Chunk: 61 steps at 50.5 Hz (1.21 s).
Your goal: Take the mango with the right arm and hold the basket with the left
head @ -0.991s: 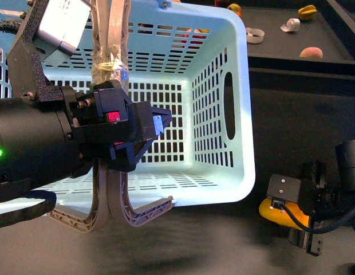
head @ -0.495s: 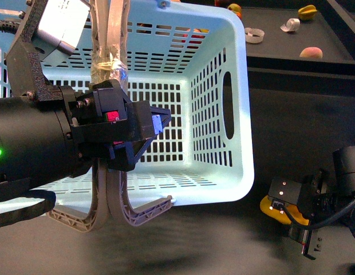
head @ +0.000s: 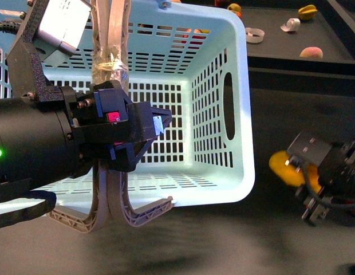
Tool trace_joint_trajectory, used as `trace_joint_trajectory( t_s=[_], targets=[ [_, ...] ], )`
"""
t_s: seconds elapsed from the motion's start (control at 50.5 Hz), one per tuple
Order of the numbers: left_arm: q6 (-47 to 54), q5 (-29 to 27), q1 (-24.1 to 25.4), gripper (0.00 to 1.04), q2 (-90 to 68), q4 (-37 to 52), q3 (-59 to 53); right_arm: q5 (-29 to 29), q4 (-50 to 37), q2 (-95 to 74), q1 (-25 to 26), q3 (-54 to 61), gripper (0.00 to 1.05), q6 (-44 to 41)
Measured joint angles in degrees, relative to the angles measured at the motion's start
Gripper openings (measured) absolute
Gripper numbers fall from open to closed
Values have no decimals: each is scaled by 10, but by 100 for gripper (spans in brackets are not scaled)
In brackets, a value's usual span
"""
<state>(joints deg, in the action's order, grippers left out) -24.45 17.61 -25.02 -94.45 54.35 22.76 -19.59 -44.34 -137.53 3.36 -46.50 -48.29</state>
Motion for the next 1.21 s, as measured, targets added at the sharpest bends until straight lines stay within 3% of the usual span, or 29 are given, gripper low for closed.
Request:
trace_joint_trajectory(
  t_s=[0.178,0.495,0.812,1.11,1.209],
  targets=[
    [0,0,0,16,0,0,0,-17,-62,154,-5,86,60,138],
    [0,0,0,16,0,0,0,-24,-12,395,-77,138,60,307],
    [0,0,0,16,0,0,0,35,12,390,-217,89,60,356],
    [0,0,0,16,0,0,0,71,-1,294,-264,19,60,382],
    [0,0,0,16,0,0,0,86,-8,274,-268,7,70,387]
  ],
)
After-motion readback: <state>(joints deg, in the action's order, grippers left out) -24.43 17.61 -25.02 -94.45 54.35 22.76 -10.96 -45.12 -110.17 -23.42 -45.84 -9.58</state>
